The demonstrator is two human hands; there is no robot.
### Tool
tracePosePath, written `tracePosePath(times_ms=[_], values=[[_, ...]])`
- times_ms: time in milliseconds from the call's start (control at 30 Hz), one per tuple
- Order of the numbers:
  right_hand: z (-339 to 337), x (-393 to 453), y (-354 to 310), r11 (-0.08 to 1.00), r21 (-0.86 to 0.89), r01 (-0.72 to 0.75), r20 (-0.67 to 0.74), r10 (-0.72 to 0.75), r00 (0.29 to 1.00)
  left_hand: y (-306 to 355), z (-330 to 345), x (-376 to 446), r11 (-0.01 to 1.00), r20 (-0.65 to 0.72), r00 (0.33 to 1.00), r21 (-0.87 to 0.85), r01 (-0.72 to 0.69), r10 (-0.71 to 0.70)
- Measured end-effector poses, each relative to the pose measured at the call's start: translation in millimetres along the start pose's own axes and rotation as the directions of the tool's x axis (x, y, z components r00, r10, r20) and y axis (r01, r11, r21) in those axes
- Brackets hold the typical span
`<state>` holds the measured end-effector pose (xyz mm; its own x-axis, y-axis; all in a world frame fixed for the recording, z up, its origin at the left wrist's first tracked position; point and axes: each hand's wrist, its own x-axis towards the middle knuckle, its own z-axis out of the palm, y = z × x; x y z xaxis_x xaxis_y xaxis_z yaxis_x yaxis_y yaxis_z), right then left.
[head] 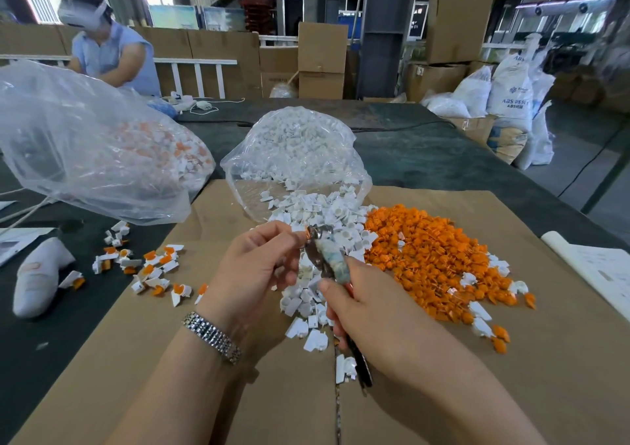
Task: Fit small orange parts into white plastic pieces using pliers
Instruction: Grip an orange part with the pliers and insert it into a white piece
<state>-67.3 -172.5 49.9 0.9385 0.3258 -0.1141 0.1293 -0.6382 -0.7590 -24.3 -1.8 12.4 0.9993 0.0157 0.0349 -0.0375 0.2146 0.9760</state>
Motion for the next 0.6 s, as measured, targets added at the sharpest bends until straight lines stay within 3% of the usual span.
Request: tracePosePath(times_ms=[433,600], values=[[6,7,4,0.988,-0.153,0.013,-0.090,-0.027,0.996,-1,-1,0,1.000,0.018,1.000,0.031,0.000,-0.001],[-15,-3,-2,0.961,0.246,-0.129,0.122,0.101,0.987,3,2,-2,0.998,0.005,1.000,0.050,-0.027,0.027]])
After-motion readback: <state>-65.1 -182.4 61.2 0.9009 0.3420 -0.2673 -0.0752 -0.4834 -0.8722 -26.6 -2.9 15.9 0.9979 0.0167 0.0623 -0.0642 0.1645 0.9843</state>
